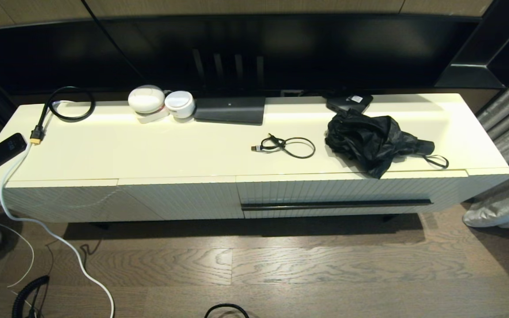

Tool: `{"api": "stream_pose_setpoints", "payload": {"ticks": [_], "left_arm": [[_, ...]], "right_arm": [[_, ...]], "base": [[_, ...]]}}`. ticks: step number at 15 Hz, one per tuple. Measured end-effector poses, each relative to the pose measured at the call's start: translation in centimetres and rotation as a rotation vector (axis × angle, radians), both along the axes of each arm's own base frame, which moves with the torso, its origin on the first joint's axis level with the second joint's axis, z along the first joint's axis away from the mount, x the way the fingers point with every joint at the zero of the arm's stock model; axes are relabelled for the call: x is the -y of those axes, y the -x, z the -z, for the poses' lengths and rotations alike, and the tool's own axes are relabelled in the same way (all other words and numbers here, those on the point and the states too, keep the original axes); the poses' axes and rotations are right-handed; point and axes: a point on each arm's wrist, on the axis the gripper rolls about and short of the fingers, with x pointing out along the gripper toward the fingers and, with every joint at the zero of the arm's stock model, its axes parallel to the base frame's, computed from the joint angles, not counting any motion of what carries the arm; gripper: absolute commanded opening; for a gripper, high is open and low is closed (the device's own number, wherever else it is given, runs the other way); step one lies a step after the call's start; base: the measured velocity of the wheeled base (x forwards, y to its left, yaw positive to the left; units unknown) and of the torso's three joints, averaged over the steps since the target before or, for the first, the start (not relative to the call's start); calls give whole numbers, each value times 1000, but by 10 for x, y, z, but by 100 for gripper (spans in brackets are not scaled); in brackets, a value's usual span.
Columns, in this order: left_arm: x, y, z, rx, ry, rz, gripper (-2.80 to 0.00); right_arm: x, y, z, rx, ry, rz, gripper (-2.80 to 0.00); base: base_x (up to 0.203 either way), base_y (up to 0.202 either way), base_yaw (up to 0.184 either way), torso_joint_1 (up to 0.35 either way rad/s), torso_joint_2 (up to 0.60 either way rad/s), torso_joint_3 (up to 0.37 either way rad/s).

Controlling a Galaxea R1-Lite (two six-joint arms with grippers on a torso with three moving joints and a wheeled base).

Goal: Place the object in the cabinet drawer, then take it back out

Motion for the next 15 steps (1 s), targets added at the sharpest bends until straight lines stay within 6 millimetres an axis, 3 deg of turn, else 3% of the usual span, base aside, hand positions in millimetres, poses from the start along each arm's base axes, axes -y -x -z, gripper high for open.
{"api": "stream_pose_setpoints", "payload": {"ticks": [15], "left_arm": [[0,0,0,1,0,0,-280]], "right_arm": [[1,0,1,-5,-69,26,-280]], "base": [[0,0,0,0,0,0]]}}
